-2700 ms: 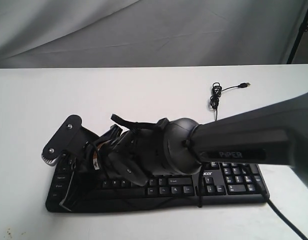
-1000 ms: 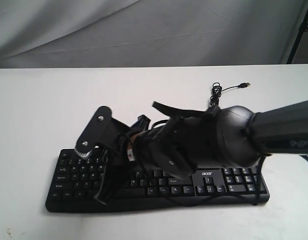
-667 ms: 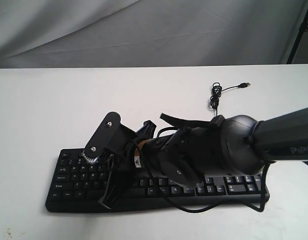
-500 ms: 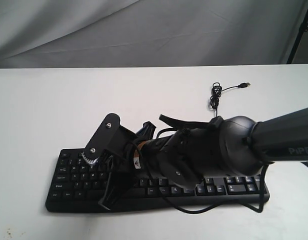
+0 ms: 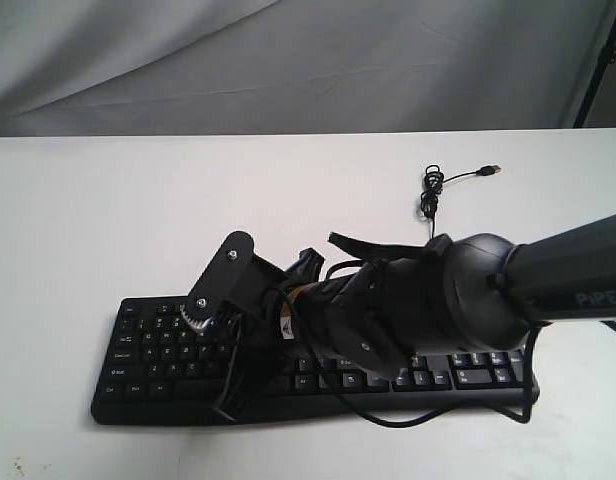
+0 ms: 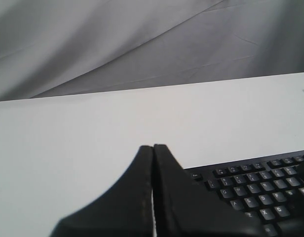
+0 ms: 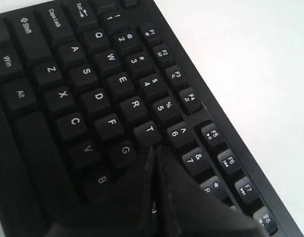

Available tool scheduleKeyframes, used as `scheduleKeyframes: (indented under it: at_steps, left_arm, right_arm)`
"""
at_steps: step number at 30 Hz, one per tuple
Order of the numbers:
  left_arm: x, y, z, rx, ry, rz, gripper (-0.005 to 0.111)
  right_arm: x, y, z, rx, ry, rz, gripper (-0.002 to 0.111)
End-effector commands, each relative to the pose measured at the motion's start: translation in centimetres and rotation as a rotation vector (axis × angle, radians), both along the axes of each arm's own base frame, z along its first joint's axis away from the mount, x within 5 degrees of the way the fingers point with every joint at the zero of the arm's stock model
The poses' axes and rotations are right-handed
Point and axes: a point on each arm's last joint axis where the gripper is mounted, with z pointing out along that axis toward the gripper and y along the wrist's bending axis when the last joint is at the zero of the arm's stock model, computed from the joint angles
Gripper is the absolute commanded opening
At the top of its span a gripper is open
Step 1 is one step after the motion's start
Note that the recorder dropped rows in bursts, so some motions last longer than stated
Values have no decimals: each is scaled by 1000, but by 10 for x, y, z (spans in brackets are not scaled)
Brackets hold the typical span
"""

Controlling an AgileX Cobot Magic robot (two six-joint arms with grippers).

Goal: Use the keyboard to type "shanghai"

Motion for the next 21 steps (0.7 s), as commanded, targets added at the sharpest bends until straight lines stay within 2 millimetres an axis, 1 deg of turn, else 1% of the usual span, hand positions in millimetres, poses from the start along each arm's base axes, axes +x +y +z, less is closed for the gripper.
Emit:
scheduleKeyframes:
  at_steps: [1,3,13,18,21]
  left_arm:
    - [0,0,-1,-3,-2,-3,0]
    - [0,0,-1,-3,-2,-3,0]
    - [0,0,-1,-3,-2,-3,0]
    - [0,0,-1,-3,-2,-3,0]
    - [0,0,-1,-3,-2,-3,0]
  right_arm:
    - [0,0,-8,1,8,-6,0]
    - [1,1,-13,5,5,-5,0]
    - [0,1,-13,2,7,-6,0]
    - [0,0,-27,-23,28,-6,0]
    - [-2,2,-27,-23,28,2,0]
